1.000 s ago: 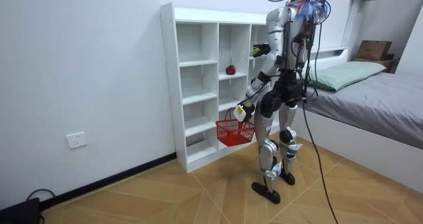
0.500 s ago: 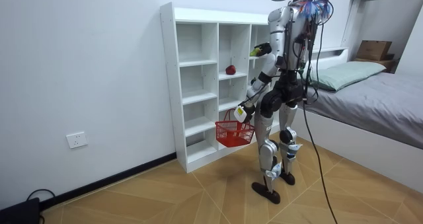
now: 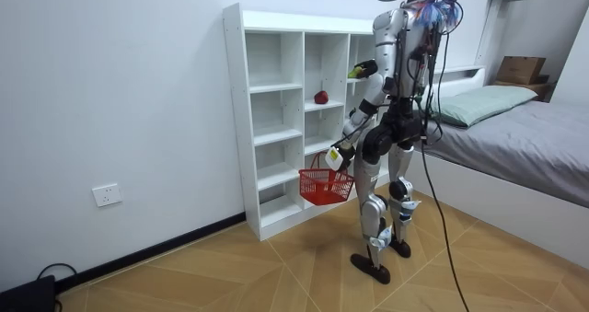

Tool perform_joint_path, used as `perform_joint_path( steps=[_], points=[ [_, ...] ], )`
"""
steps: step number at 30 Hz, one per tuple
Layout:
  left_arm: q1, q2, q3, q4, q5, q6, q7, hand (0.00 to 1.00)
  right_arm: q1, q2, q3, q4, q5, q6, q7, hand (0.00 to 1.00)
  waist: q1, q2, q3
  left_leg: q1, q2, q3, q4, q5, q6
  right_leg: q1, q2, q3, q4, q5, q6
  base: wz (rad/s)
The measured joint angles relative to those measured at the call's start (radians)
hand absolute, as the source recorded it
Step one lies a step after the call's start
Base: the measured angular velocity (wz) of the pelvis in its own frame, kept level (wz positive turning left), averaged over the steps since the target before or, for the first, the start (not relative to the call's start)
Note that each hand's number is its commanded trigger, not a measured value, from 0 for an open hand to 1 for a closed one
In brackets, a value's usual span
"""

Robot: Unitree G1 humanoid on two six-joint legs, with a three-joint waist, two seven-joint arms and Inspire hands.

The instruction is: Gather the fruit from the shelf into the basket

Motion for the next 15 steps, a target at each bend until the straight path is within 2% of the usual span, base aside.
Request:
perform_joint_path(
  steps=[11,15],
  points=[
    [-0.011,-0.001,0.001,0.025,0.003,-0.002,0.036,1.0,0.003,0.002,0.009,-0.014,0.002,0.005,0.008,1.0,-0.007,-0.004,-0.0031,0.002,-0.002,0.004,0.0,0.0,0.0,-0.001,-0.001,0.004,0.0,0.0,0.0,0.0],
    [-0.014,-0.002,0.001,0.027,0.004,-0.002,0.039,1.0,0.088,0.004,0.01,-0.189,-0.066,0.016,0.059,1.0,-0.011,-0.007,-0.0043,-0.001,-0.002,0.0,0.0,0.0,0.0,-0.008,0.0,0.006,0.001,0.0,0.0,0.0]
  ],
)
